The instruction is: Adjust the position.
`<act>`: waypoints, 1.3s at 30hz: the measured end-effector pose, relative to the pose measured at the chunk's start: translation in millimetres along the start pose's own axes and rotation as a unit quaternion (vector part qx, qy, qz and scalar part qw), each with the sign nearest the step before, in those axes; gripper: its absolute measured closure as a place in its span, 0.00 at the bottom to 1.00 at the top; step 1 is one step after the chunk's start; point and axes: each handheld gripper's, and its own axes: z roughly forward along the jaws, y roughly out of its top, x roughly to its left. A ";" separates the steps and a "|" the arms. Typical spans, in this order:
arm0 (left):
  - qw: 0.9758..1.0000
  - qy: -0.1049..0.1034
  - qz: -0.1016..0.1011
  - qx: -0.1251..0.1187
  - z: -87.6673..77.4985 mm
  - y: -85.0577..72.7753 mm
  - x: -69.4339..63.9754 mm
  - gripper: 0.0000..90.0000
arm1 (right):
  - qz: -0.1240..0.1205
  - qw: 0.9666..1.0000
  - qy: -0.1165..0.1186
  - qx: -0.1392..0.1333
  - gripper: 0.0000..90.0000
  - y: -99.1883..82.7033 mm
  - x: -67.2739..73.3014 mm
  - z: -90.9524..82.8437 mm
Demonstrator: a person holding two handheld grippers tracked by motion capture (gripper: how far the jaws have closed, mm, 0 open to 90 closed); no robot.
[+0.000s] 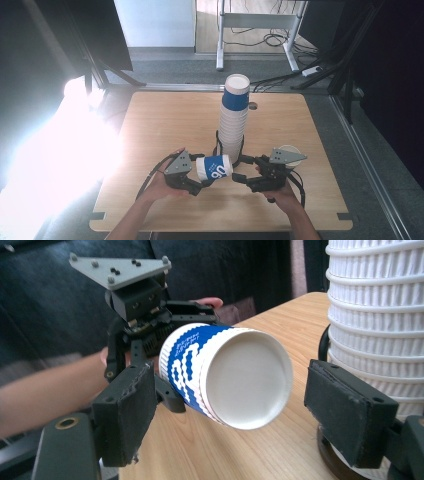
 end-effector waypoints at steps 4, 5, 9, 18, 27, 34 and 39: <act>1.000 0.001 0.008 0.016 -4.2 1.0 1.5 0.15 | -0.011 1.000 -0.005 0.009 0.24 0.9 0.8 -1.0; 1.000 0.001 0.008 0.016 -4.2 1.0 1.5 0.15 | -0.011 1.000 -0.005 0.009 0.24 0.9 0.8 -1.0; 0.999 0.000 0.019 0.036 -6.3 1.8 2.3 0.15 | -0.027 0.999 -0.013 0.024 0.23 2.3 2.7 -0.8; 0.996 -0.014 0.044 0.076 -1.7 2.8 -2.5 0.15 | -0.071 0.994 -0.022 0.080 0.22 10.2 10.1 6.9; 0.992 -0.027 0.060 0.106 2.7 1.5 -7.2 0.15 | -0.106 0.984 -0.014 0.141 0.21 15.3 14.1 23.2; 0.989 -0.033 0.077 0.126 8.2 3.0 -10.9 0.15 | -0.131 0.972 0.002 0.194 0.20 15.6 18.6 39.0; 0.987 -0.037 0.087 0.132 9.4 7.4 -12.4 0.15 | -0.148 0.962 0.005 0.228 0.20 12.8 19.8 49.2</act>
